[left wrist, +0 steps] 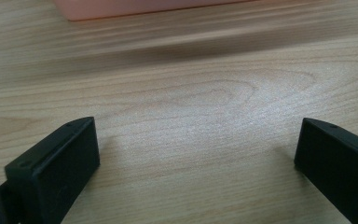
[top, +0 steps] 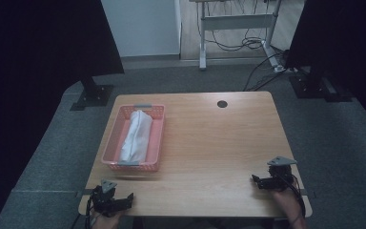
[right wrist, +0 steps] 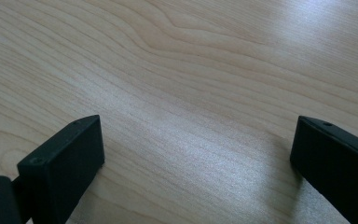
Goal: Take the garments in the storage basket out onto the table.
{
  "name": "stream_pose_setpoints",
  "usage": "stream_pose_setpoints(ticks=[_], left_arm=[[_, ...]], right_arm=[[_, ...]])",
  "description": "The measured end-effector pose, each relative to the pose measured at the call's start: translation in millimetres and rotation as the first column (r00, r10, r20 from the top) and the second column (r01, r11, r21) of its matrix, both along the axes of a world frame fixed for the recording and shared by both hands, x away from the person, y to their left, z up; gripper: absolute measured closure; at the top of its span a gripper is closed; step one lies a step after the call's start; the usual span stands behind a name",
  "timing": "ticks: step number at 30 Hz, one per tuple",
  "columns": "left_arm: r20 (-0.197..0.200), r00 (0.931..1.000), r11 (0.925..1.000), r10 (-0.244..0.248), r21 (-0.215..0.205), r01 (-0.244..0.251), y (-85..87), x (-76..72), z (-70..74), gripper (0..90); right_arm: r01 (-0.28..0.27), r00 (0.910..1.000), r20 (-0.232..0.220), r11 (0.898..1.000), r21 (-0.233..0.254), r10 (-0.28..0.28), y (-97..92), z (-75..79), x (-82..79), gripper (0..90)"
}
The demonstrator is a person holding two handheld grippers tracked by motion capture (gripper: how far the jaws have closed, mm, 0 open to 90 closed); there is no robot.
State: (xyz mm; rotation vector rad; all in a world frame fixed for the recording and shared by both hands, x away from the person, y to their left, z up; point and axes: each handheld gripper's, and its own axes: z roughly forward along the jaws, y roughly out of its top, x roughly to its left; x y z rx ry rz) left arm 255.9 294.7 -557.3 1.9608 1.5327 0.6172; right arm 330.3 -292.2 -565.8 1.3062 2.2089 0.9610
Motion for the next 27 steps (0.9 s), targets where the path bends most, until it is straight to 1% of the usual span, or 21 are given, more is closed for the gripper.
stream_pose_setpoints(ticks=[3, 8, 14, 20, 21, 24, 25, 27], left_arm=[[-0.007, 1.0000, 1.0000, 0.004, 0.002, -0.004, -0.4, 0.8, 0.6, 0.0], [-0.015, 0.9994, 0.9995, 0.032, 0.003, -0.032, -2.3, 2.4, 1.2, 0.0], [-0.032, 0.9988, 0.9993, 0.036, 0.007, -0.036, -1.9, 2.1, 3.0, 0.4], [-0.043, 0.9986, 0.9995, 0.029, 0.010, -0.029, -1.7, 1.8, 5.4, 4.7], [-0.047, 0.9986, 0.9997, 0.024, 0.010, -0.024, -1.9, 2.0, 5.8, 5.1], [-0.061, 0.9977, 0.9996, 0.028, 0.008, -0.028, -2.9, 2.3, 8.0, 6.8], [-0.061, 0.9977, 0.9996, 0.027, 0.000, -0.027, -3.1, 2.4, 9.0, 7.8], [-0.054, 0.9981, 0.9995, 0.031, -0.001, -0.031, -3.7, 2.4, 11.4, 7.9]], right_arm=[[0.000, 1.0000, 0.000, 1.000, 0.000, 0.000, 0.0, 0.0, 0.0, 2.4], [0.000, 1.0000, 0.000, 1.000, 0.000, 0.000, 0.0, 0.0, 0.0, 2.3], [0.000, 1.0000, 0.000, 1.000, 0.000, 0.000, 0.0, 0.0, 0.0, 2.3], [0.000, 1.0000, 0.000, 1.000, 0.000, 0.000, 0.0, 0.0, 0.1, 2.3], [-0.001, 1.0000, 0.000, 1.000, 0.000, 0.001, 0.0, 0.0, 0.1, 2.3], [0.000, 1.0000, 0.000, 1.000, 0.000, 0.000, 0.0, 0.0, 0.1, 2.3], [0.000, 1.0000, 0.000, 1.000, 0.000, 0.000, 0.0, 0.0, 0.1, 2.3], [0.000, 1.0000, 0.000, 1.000, 0.000, 0.000, 0.0, 0.0, 0.1, 2.3]])
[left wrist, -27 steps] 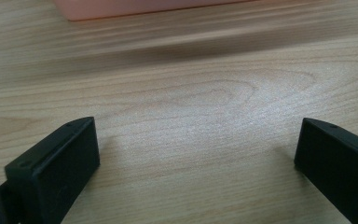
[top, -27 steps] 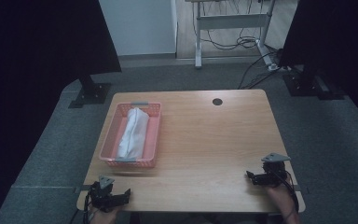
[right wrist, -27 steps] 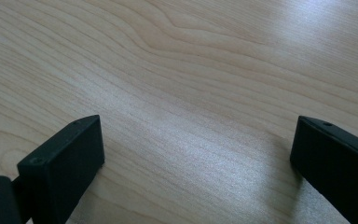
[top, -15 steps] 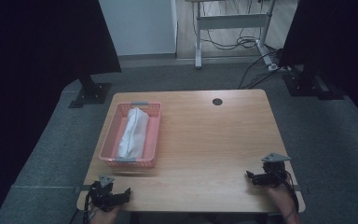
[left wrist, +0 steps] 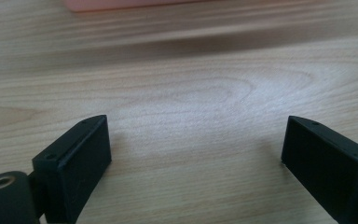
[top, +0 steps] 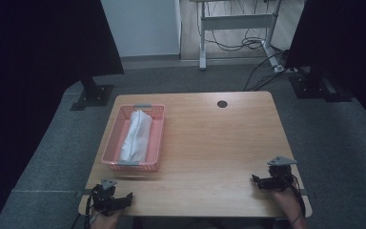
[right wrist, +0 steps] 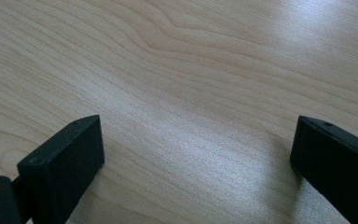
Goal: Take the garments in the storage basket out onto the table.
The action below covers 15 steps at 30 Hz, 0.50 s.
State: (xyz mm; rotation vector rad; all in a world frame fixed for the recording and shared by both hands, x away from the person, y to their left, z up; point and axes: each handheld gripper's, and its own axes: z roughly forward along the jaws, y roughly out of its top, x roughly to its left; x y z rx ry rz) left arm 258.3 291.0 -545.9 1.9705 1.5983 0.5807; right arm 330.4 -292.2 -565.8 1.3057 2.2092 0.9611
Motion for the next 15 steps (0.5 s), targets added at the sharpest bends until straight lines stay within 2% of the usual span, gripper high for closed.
stream_pose_setpoints(ticks=[8, 15], left_arm=[[0.009, 0.9998, 0.9988, -0.020, -0.045, 0.020, -0.2, 0.6, 11.7, 7.8], [0.017, 0.9999, 0.9976, 0.000, -0.069, 0.001, -0.3, 1.1, 20.6, 7.9]], right_arm=[[0.000, 1.0000, 0.000, 1.000, 0.000, 0.000, 0.0, 0.0, 0.0, 2.3], [0.000, 1.0000, 0.000, 1.000, 0.000, 0.000, 0.0, 0.0, 0.0, 2.3]])
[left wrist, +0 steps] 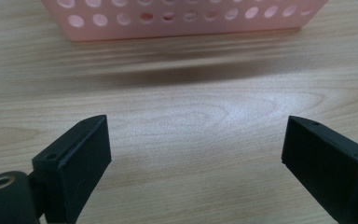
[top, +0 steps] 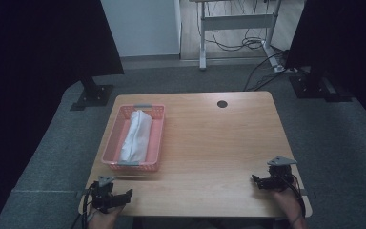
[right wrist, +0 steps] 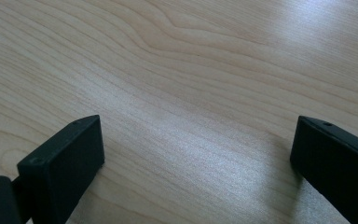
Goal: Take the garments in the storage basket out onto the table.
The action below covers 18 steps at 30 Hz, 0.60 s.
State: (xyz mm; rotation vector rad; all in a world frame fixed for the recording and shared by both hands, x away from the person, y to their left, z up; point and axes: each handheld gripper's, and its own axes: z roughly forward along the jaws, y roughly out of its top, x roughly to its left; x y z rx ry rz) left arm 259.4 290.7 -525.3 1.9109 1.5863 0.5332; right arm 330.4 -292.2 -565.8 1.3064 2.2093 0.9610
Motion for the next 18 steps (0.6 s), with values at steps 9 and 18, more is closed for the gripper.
stream_pose_setpoints(ticks=[9, 18], left_arm=[[0.018, 0.9997, 0.9997, 0.016, -0.021, -0.016, -0.8, 0.9, 10.5, 10.1], [0.034, 0.9993, 0.9998, 0.016, 0.010, -0.017, -5.1, 7.5, 26.0, 10.3]], right_arm=[[0.000, 1.0000, 0.000, 1.000, 0.000, 0.000, 0.0, 0.0, 0.0, 2.3], [0.000, 1.0000, 0.000, 1.000, 0.000, 0.000, 0.0, 0.0, 0.0, 2.3]])
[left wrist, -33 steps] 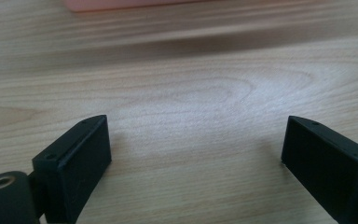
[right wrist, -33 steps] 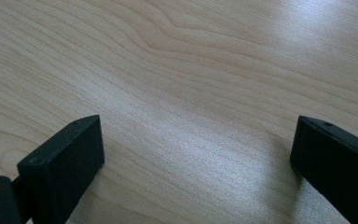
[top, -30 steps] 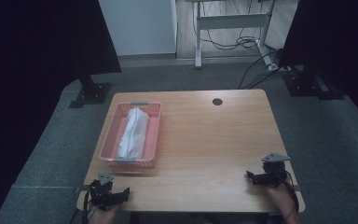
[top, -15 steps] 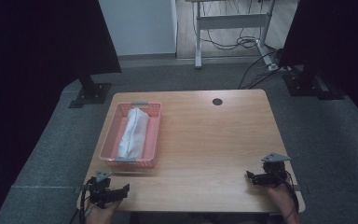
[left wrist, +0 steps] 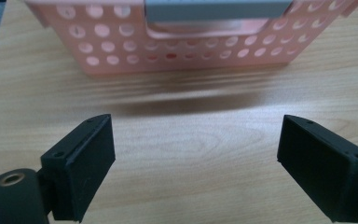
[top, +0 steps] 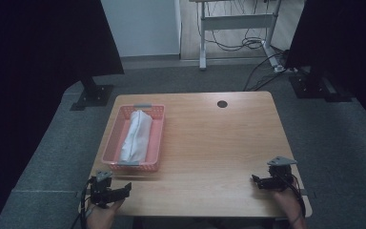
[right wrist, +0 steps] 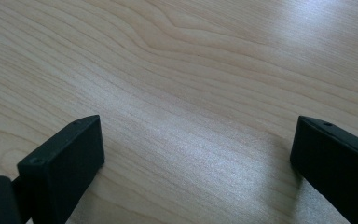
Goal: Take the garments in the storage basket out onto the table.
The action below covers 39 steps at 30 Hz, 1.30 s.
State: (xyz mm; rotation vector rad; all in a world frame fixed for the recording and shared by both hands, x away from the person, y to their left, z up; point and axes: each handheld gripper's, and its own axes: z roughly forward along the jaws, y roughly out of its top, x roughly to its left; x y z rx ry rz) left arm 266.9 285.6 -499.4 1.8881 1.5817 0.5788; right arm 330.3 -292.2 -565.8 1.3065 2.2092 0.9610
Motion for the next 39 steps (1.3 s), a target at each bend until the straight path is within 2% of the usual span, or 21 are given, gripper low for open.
stream_pose_setpoints(ticks=[18, 25, 33, 39], left_arm=[[0.016, 0.9994, 0.9993, -0.031, 0.023, 0.031, -11.3, 21.6, 34.4, 8.4], [0.020, 0.9988, 0.9986, -0.044, 0.032, 0.043, -17.0, 31.8, 40.4, 8.4], [0.041, 0.9980, 0.9985, -0.047, 0.029, 0.046, -19.8, 49.1, 47.0, 8.4], [0.037, 0.9981, 0.9982, -0.049, 0.038, 0.048, -20.6, 64.7, 47.0, 6.6]], right_arm=[[0.000, 1.0000, 0.000, 1.000, 0.000, 0.000, 0.0, 0.0, 0.0, 2.3], [0.000, 1.0000, 0.000, 1.000, 0.000, 0.000, 0.0, 0.0, 0.0, 2.3], [0.000, 1.0000, 0.000, 1.000, 0.000, 0.000, 0.0, 0.0, 0.0, 2.3], [0.000, 1.0000, 0.000, 1.000, 0.000, 0.000, 0.0, 0.0, 0.0, 2.3]])
